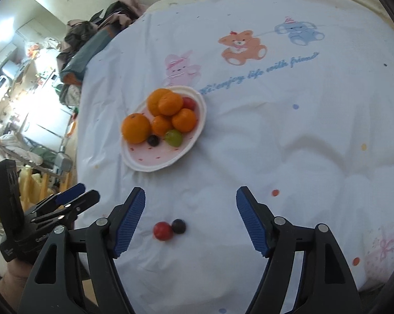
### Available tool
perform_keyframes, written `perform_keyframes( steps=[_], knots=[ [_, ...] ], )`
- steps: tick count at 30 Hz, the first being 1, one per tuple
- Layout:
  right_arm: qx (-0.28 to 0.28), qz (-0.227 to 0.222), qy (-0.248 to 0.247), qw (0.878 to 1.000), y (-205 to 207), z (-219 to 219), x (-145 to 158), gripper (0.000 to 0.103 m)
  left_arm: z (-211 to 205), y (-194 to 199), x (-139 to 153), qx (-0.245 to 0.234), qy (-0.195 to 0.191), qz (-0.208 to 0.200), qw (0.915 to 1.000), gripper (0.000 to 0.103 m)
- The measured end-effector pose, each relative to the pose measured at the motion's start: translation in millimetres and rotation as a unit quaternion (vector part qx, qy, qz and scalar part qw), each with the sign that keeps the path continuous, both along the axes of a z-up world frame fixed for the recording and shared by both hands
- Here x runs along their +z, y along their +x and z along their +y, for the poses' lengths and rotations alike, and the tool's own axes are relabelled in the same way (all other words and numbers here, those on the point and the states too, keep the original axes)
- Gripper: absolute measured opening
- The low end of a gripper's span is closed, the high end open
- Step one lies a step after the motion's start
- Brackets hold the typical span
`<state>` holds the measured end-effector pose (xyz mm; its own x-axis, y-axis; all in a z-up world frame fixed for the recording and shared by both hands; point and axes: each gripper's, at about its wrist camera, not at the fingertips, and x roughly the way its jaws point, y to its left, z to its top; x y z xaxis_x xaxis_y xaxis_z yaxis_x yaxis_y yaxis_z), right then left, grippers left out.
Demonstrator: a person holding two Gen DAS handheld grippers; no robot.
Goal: Organize fruits
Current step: 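Move both open tools back toward the red tomato and dark plum, then grasp the red cherry tomato with the left tool while the right tool grasps the dark plum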
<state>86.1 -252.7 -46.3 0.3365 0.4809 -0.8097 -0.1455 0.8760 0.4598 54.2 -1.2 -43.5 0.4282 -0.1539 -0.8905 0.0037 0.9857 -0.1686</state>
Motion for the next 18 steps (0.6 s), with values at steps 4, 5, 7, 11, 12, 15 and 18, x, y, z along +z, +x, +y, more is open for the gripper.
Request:
perform_keyframes(
  steps=[4, 5, 7, 11, 12, 15, 18],
  knots=[
    [-0.006, 0.005, 0.0, 1.0, 1.8, -0.4, -3.5, 0.075, -4.3, 1.7, -13.6, -0.011, -0.02, 0.026, 0.9994, 0.06],
    [-0.006, 0.005, -0.003, 1.0, 2.3, 0.5, -4.1, 0.075, -9.1, 2.2, -18.9, -0.023, -0.026, 0.037, 0.9987, 0.06],
    [-0.005, 0.004, -0.009, 1.0, 3.8, 2.7, -4.4, 0.075, -23.0, 2.0, -29.4, -0.051, -0.023, 0.056, 0.9968, 0.06],
    [-0.012, 0.011, -0.019, 1.0, 6.6, 0.9, -8.9, 0.075, -56.6, -3.9, -50.1, -0.116, 0.006, 0.085, 0.9896, 0.06],
    [-0.016, 0.014, -0.02, 1.0, 7.5, -1.1, -10.7, 0.075, -62.6, -5.5, -54.8, -0.126, 0.006, 0.094, 0.9876, 0.06],
    [-0.027, 0.026, -0.027, 0.999, 9.1, -10.0, -16.4, 0.075, -77.6, -6.4, -65.4, -0.144, 0.012, 0.105, 0.984, 0.048],
    [-0.036, 0.032, -0.029, 0.998, 8.7, -18.9, -18.5, 0.075, -85.6, -2.0, -77.9, -0.152, 0.011, 0.127, 0.9802, 0.028]
  ],
)
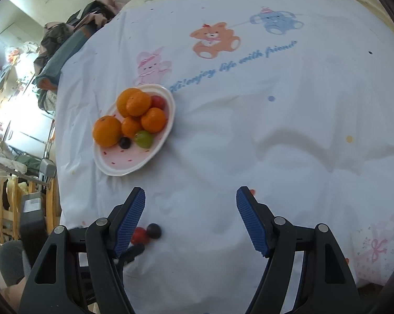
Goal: Organize fruits
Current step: 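Grasp the red cherry tomato with the left tool while the right tool grasps the dark plum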
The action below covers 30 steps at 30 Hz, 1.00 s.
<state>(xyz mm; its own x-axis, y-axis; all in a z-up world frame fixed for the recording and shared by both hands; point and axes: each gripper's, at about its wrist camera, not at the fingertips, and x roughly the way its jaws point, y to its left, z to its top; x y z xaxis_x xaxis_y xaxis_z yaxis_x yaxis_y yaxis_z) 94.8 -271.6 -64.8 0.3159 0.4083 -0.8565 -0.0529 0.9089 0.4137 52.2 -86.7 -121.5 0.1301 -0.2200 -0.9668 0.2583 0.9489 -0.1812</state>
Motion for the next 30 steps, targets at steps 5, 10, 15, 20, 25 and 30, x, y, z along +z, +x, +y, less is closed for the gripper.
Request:
perform_keyframes(
  steps=[5, 10, 15, 20, 25, 30],
  knots=[
    [-0.012, 0.011, 0.003, 1.0, 0.5, -9.1, -3.2, 0.075, -3.8, 1.1, 3.8, -0.013, 0.011, -0.01, 0.9998, 0.026],
    [-0.001, 0.016, 0.009, 1.0, 2.7, -2.0, -4.5, 0.075, 11.6, -3.6, 26.0, 0.015, 0.011, -0.04, 0.999, 0.026],
    [0.029, 0.017, -0.01, 0.999, -0.6, 15.5, -8.2, 0.075, 45.5, -6.2, 53.1, 0.088, 0.022, -0.079, 0.9928, 0.026],
    [0.077, 0.018, -0.023, 0.997, -7.4, 40.3, -16.1, 0.074, 73.4, -6.5, 61.0, 0.137, 0.024, -0.076, 0.9874, 0.026],
    [0.128, 0.044, -0.035, 0.99, -12.4, 71.1, -39.7, 0.057, 79.2, -4.2, 58.0, 0.151, 0.022, -0.071, 0.9858, 0.026],
    [0.158, 0.058, -0.042, 0.985, -16.3, 92.5, -55.6, 0.044, 81.5, -3.5, 55.8, 0.155, 0.026, -0.063, 0.9856, 0.026]
  ],
)
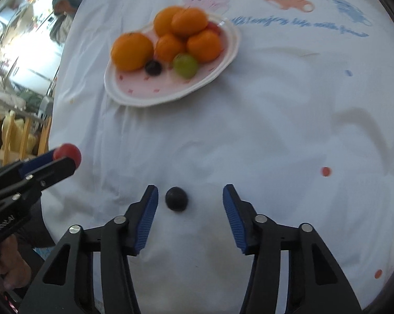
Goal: Organize fruits
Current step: 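Grasp the red cherry tomato with the left tool while the right tool grasps the dark plum, then lower the tomato and plum onto the pink plate and open both tools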
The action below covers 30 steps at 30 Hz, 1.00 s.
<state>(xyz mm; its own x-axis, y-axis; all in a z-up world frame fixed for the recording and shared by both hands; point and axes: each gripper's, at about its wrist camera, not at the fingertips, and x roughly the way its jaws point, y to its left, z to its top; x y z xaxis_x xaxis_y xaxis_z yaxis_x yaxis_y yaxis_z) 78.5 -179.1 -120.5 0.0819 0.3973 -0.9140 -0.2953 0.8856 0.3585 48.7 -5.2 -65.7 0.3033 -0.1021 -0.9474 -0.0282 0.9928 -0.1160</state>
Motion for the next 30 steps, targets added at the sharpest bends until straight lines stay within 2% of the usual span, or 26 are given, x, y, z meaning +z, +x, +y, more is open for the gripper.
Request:
perform_keyframes(
  steps=[1, 7, 8, 9, 11, 15, 24, 30],
  knots=[
    [0.007, 0.004, 0.0, 1.0, -0.8, 3.7, -2.8, 0.036, 1.2, 0.3, -0.6, 0.002, 0.0, 0.002, 1.0, 0.026],
    [0.04, -0.008, -0.043, 0.998, -8.9, 26.1, -16.6, 0.035, 5.3, 1.9, 2.5, 0.016, -0.007, 0.001, 0.9999, 0.026],
    [0.047, -0.015, -0.05, 0.998, -10.3, 29.2, -17.1, 0.033, 4.7, 1.9, 3.6, 0.015, -0.009, 0.0, 0.9998, 0.026],
    [0.055, -0.021, -0.059, 0.997, -11.7, 31.7, -17.5, 0.023, 3.8, 1.7, 5.0, 0.014, -0.009, -0.002, 0.9999, 0.026],
    [0.064, -0.025, -0.064, 0.996, -13.5, 33.8, -17.3, 0.023, 3.0, 1.2, 7.7, 0.012, -0.007, -0.006, 0.9999, 0.026],
    [0.053, -0.019, -0.041, 0.998, -14.4, 28.9, -12.3, 0.022, 3.9, 0.1, 11.7, 0.017, -0.005, -0.014, 0.9997, 0.026],
    [0.029, -0.031, -0.001, 0.999, -14.1, 14.1, 11.5, 0.022, 7.8, 0.8, 12.2, 0.025, 0.026, -0.032, 0.9988, 0.026],
    [-0.021, -0.046, 0.047, 0.998, -2.9, -18.8, 37.7, 0.022, 18.7, 6.9, 25.6, 0.031, 0.036, -0.047, 0.9978, 0.026]
  ],
)
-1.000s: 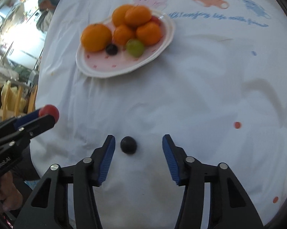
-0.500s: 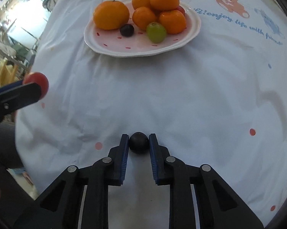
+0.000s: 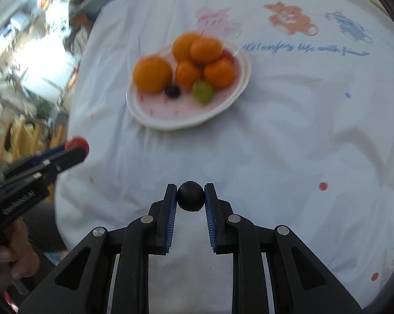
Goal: Organize fruits
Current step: 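Lower the tomato and plum onto the pink plate and open both tools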
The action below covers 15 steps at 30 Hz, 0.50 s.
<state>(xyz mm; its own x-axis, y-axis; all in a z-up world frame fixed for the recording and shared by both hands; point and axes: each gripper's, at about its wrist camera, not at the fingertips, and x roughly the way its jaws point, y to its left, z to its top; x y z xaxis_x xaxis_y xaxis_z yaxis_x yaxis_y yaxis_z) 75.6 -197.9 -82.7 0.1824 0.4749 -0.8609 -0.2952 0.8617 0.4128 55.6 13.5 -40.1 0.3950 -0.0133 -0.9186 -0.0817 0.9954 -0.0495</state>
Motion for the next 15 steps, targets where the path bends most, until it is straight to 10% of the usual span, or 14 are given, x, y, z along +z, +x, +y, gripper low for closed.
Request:
perform_keyframes(
  steps=[15],
  knots=[
    [-0.038, -0.027, 0.069, 0.997, 72.6, -12.0, 35.2, 0.022, -15.1, 62.4, 25.5, -0.04, 0.004, -0.023, 0.9989, 0.026]
  ],
)
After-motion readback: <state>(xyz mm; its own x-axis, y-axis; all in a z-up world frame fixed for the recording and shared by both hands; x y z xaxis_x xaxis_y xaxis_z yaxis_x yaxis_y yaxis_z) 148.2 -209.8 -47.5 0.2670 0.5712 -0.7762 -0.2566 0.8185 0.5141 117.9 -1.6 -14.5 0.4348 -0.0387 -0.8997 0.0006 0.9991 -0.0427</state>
